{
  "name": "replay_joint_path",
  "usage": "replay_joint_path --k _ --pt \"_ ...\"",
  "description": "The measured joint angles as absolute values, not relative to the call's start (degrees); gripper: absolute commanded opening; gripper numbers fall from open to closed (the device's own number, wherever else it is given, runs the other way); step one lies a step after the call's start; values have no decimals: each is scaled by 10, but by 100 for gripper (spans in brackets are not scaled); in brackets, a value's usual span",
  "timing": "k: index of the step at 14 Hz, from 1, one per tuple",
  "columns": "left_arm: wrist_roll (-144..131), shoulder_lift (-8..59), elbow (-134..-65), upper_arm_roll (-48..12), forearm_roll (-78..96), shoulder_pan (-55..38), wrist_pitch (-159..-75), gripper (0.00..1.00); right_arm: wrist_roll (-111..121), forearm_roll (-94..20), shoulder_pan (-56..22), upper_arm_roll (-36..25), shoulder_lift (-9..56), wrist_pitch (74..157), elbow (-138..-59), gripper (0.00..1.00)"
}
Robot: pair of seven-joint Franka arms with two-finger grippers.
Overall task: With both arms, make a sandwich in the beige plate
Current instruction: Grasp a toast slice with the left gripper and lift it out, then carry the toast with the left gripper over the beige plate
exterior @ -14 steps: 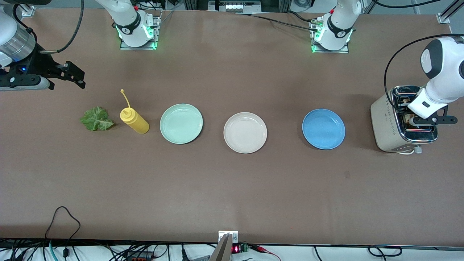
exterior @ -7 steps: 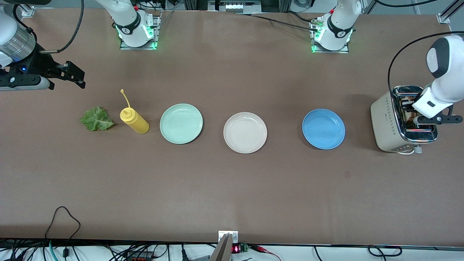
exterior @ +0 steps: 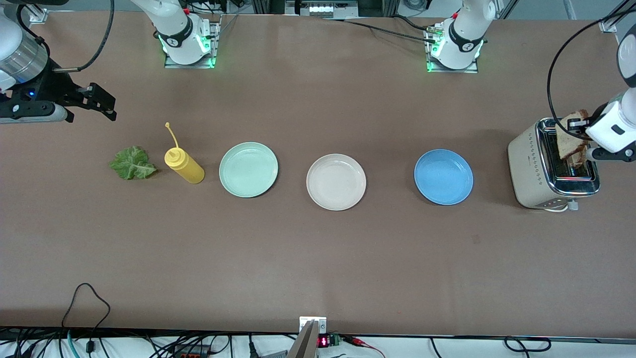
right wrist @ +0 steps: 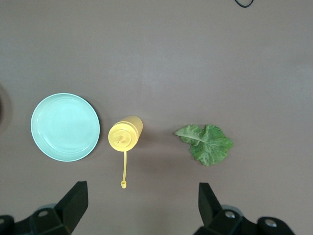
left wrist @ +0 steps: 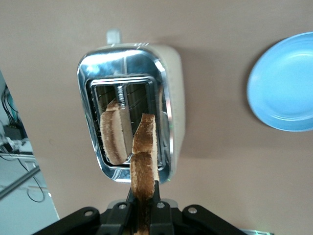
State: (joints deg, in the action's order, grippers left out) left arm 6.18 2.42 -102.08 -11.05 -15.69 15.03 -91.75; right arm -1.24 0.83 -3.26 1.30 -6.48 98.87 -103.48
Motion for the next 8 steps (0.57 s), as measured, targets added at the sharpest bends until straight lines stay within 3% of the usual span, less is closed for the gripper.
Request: replay_joint_path --k 3,8 --pt "61 24 -979 -188 -122 147 -888 1 -12 8 -33 13 -65 989 -1035 100" --pt "60 60 -978 -310 -85 142 -881 2 -11 8 -33 12 -65 988 -1035 100"
